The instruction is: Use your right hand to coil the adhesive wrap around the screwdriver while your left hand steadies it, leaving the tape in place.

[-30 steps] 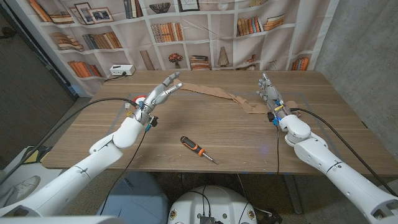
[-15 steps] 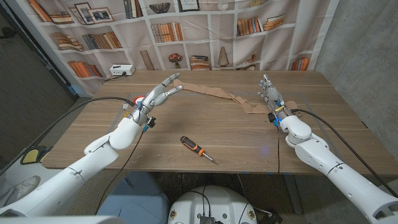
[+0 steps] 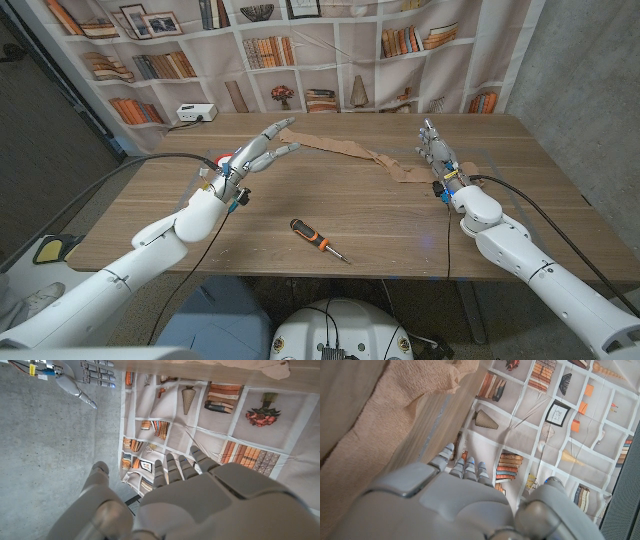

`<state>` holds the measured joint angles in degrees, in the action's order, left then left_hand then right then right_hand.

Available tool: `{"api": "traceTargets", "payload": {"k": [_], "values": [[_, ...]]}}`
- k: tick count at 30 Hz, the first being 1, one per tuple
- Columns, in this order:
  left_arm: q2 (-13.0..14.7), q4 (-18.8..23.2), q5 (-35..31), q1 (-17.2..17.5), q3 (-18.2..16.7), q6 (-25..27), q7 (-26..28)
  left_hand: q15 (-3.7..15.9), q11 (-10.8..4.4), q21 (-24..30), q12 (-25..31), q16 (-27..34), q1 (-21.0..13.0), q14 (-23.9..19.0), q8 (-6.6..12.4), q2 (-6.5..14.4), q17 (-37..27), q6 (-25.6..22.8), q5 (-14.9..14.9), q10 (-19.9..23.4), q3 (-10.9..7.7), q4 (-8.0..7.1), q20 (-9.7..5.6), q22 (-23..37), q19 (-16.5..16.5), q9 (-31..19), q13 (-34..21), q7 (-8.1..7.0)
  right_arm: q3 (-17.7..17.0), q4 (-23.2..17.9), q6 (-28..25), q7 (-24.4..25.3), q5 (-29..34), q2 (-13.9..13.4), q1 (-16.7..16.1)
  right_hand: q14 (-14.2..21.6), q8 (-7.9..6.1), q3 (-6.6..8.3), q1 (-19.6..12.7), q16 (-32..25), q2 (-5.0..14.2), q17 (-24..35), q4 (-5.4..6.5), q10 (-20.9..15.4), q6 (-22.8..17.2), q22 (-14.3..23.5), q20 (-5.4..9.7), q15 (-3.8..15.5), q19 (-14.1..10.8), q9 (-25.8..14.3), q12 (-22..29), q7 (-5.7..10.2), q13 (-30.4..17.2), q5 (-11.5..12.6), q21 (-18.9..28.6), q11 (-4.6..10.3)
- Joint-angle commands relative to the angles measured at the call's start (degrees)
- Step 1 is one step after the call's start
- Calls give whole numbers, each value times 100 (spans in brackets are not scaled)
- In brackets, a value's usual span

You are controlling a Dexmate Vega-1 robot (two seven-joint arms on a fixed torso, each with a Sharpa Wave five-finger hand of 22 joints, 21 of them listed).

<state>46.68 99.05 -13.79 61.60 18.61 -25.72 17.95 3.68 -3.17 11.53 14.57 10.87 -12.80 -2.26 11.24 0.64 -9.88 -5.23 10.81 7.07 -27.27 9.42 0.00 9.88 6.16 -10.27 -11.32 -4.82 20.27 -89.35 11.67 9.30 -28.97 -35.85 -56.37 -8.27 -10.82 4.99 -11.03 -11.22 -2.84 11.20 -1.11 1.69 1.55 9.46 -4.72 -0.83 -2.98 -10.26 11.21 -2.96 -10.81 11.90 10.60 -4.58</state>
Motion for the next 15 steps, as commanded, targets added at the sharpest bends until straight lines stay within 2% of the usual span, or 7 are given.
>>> {"api": "traceTargets", "payload": {"k": [1,5,7,15], "values": [[81,213,-711,26,-19,240,241,21,-14,-5,-37,-16,-66,32,33,-12,-10,-59,29,12,-40,18,23,-3,24,-9,-16,12,-46,156,208,-173,-126,24,-38,-85,-20,5,-66,11,28,12,-46,26,19,27,22,11,59,-24,27,-5,-30,7,-10,-6],[108,305,-884,59,-20,368,309,30,-16,-12,-43,-22,-87,43,29,-18,-10,-64,32,10,-43,20,40,-3,17,-9,-16,-6,-57,173,267,-208,-96,-7,-30,-137,-18,14,-78,26,50,12,-52,39,24,27,46,27,103,-24,23,-1,-30,7,-22,2],[95,327,-931,86,-26,398,387,28,-18,-24,-49,-24,-108,44,28,-39,-11,-78,33,10,-40,24,126,-2,-1,-9,-17,-12,-70,172,267,-212,-121,-6,-37,-148,-18,16,-82,29,55,12,-54,42,24,27,46,30,114,-24,22,-3,-30,7,-23,3],[233,505,-1169,175,-69,536,473,65,-44,-33,-61,-40,-139,84,10,-73,-12,-64,36,7,-33,24,126,1,-7,-8,-19,-41,-72,187,282,-236,-131,-16,-58,-150,-22,20,-87,24,69,13,-57,38,9,28,49,34,116,-25,25,-7,-30,6,-18,-9]]}}
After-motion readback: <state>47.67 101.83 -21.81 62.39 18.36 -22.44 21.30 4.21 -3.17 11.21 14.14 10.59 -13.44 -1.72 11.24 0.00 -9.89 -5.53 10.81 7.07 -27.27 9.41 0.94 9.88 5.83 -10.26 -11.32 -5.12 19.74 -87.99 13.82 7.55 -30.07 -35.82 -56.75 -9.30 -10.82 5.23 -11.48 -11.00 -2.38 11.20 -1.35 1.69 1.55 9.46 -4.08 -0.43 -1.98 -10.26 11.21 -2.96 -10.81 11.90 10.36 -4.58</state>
